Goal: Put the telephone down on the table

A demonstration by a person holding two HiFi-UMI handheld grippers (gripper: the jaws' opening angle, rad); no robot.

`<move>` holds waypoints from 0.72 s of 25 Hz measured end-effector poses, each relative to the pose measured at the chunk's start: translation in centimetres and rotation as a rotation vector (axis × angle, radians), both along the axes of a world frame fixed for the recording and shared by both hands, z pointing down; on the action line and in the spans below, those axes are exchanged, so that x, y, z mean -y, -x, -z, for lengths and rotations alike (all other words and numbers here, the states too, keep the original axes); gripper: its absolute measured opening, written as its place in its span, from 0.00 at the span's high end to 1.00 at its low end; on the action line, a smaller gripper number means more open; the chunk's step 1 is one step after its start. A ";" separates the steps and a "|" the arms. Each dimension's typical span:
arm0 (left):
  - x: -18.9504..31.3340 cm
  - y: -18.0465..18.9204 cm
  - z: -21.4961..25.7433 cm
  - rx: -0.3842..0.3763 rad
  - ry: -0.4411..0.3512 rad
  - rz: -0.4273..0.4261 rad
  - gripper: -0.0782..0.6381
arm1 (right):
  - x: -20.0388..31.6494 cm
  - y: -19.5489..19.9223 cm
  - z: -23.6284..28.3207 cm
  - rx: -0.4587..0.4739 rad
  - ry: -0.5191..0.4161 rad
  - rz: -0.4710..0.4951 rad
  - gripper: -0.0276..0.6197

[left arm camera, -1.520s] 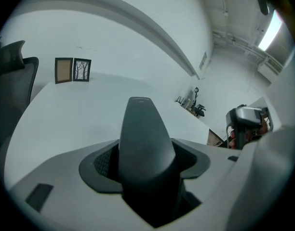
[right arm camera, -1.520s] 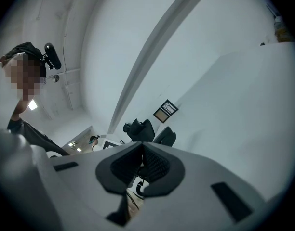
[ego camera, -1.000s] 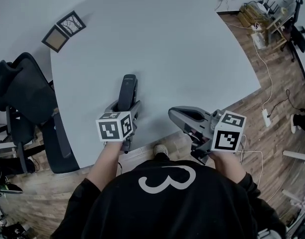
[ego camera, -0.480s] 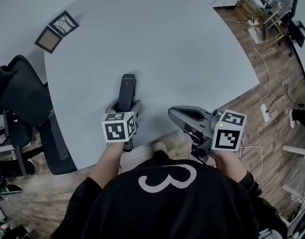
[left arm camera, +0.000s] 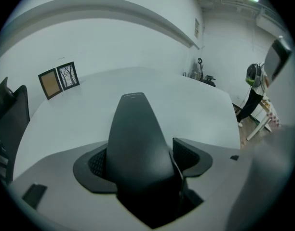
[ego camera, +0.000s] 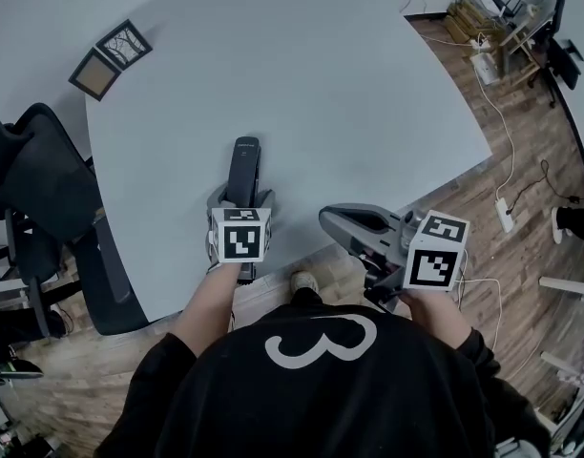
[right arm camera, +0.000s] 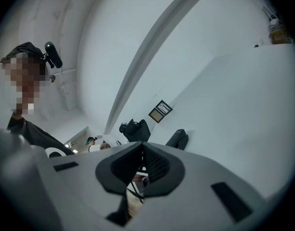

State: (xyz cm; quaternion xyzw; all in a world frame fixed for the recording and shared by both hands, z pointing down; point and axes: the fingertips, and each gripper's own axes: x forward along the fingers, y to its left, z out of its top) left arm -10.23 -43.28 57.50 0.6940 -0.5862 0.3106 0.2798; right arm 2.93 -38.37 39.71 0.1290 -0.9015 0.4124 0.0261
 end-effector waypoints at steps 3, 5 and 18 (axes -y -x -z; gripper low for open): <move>0.2 -0.2 0.4 -0.039 -0.013 -0.004 0.35 | -0.2 0.1 0.1 0.000 0.002 -0.004 0.94; -0.1 0.0 1.3 -0.071 -0.034 0.013 0.34 | -0.8 0.1 0.1 -0.009 0.001 -0.008 0.94; -7.3 1.6 11.9 -0.296 -0.222 0.014 0.34 | -7.0 3.3 2.7 0.015 -0.059 0.009 0.94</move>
